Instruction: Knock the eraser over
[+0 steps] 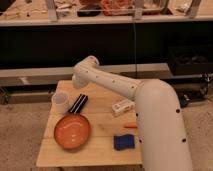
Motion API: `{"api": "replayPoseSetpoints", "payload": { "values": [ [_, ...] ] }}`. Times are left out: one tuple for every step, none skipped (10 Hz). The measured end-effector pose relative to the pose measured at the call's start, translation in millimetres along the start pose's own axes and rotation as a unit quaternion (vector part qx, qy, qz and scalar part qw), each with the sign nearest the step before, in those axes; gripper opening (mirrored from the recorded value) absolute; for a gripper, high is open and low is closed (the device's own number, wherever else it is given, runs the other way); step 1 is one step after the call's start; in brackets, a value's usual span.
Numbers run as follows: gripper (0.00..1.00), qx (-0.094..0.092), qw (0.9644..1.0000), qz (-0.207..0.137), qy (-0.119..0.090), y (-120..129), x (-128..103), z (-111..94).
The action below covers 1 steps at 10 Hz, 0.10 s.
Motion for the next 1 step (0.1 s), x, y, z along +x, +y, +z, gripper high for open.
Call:
{"api": "replayPoseSetpoints", "payload": {
  "values": [
    [0.00,0.001,1.0000,-0.002,-0.003,1.3,-1.7,-0.3]
  ]
}}
